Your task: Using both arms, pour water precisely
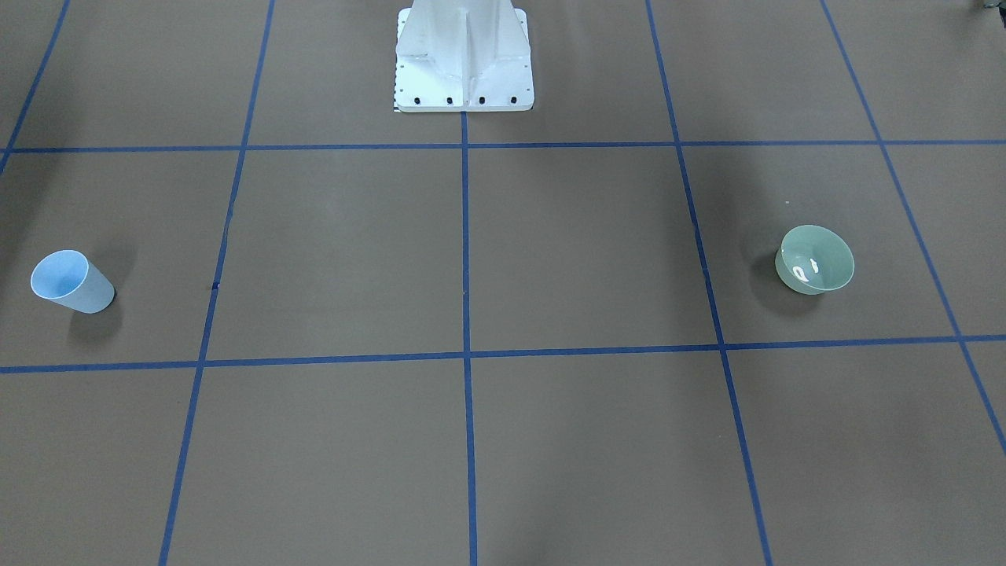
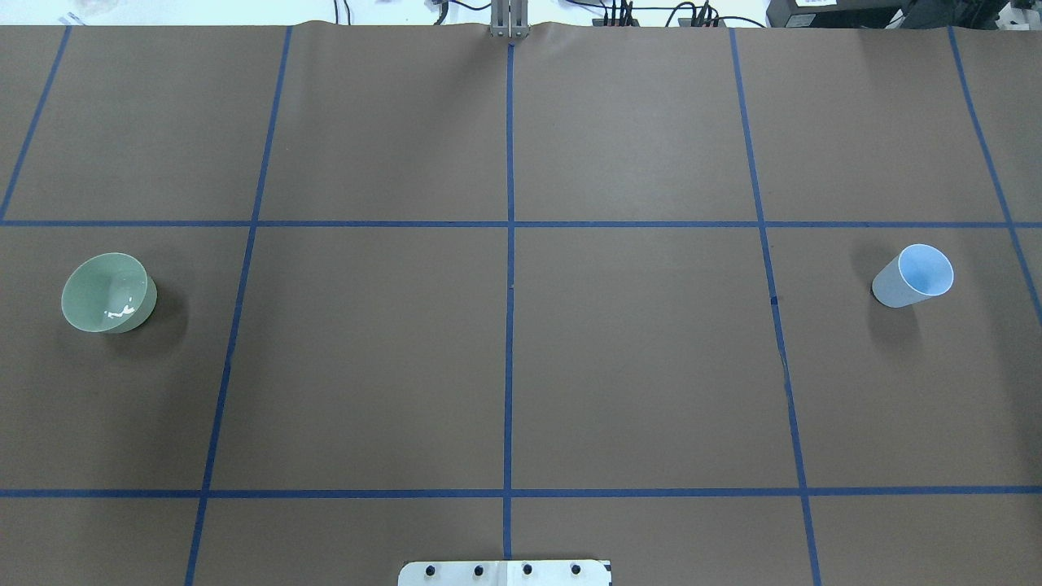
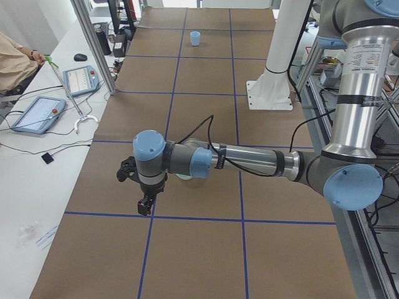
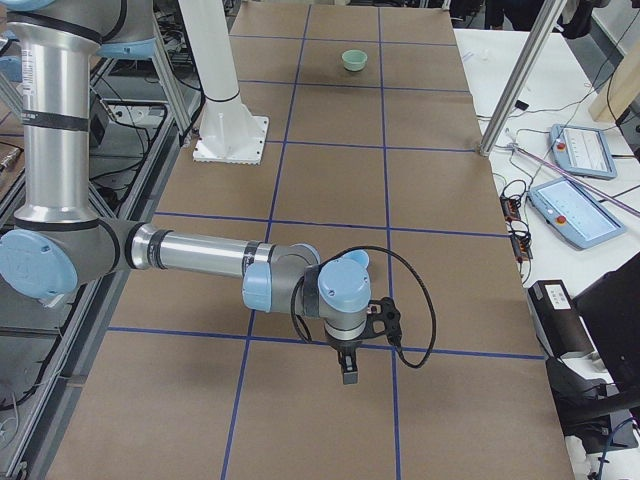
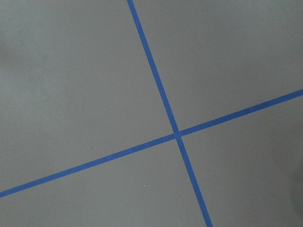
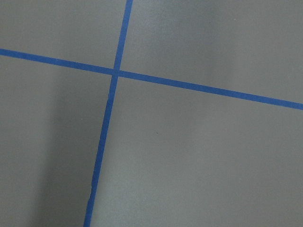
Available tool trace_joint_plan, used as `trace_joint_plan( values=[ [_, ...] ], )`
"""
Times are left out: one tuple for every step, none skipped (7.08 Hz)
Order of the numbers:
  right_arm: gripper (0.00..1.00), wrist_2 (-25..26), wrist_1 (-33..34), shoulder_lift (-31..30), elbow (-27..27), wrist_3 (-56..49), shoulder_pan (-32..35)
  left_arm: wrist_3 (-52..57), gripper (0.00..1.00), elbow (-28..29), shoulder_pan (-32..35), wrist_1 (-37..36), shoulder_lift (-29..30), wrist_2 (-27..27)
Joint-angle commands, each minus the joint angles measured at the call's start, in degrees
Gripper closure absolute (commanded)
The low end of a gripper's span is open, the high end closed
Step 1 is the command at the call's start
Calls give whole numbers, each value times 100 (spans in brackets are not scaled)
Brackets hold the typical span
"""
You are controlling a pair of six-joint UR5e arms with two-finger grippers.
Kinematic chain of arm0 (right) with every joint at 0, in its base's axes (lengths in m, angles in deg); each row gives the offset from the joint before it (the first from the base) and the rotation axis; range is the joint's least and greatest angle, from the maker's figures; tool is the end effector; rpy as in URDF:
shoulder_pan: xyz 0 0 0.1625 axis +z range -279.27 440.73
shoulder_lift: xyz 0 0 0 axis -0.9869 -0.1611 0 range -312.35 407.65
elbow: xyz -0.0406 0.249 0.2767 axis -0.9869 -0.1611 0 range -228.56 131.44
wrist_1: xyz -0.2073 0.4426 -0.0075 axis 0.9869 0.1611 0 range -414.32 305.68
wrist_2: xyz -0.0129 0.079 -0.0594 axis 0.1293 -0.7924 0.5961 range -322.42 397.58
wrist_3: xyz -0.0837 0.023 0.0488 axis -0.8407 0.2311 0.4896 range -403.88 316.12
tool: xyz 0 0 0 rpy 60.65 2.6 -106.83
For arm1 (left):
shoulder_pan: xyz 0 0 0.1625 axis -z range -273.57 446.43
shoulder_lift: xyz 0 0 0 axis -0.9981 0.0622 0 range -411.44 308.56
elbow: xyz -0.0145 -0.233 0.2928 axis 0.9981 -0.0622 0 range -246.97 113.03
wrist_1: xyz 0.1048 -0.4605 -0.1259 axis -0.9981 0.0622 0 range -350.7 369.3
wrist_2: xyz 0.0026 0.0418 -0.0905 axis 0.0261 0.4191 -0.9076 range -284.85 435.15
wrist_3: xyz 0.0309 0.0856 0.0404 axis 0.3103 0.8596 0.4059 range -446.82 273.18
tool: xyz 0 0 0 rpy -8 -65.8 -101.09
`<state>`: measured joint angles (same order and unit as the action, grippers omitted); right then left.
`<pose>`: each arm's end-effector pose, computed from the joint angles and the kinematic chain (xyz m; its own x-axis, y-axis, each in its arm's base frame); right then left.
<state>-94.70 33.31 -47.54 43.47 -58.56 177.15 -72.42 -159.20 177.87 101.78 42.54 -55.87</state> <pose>0.1256 -0.5236 0.6364 0.7386 -0.1628 0.6542 0.0779 0.9845 0.1570 -0.0830 -0.6015 0.5444 0.7391 0.3234 -0.5909 -0.1642 0.9372 0.3077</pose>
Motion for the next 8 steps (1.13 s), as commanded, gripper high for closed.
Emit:
trace_joint_plan(
  values=[
    [0,0,0,-9,-1,-1,-1,-7,0,4,41,7,-115,16],
    [0,0,0,-9,-10,-1,-1,-25,0,47,50,15,-133,-1],
    [0,0,0,-9,-10,-1,-1,-25,0,56,50,15,-186,7],
    [0,0,0,-9,-10,-1,-1,-43,0,30,58,15,-265,-1],
    [0,0,0,-9,-10,-1,-1,-34,0,-5,50,15,-318,7],
    [0,0,0,-9,-10,-1,-1,-17,0,12,50,7,-327,33],
    [0,0,0,-9,-10,-1,-1,-8,0,-5,50,15,-370,25],
    [0,0,0,-9,-10,-1,-1,1,0,-31,50,7,-406,34]
  ],
)
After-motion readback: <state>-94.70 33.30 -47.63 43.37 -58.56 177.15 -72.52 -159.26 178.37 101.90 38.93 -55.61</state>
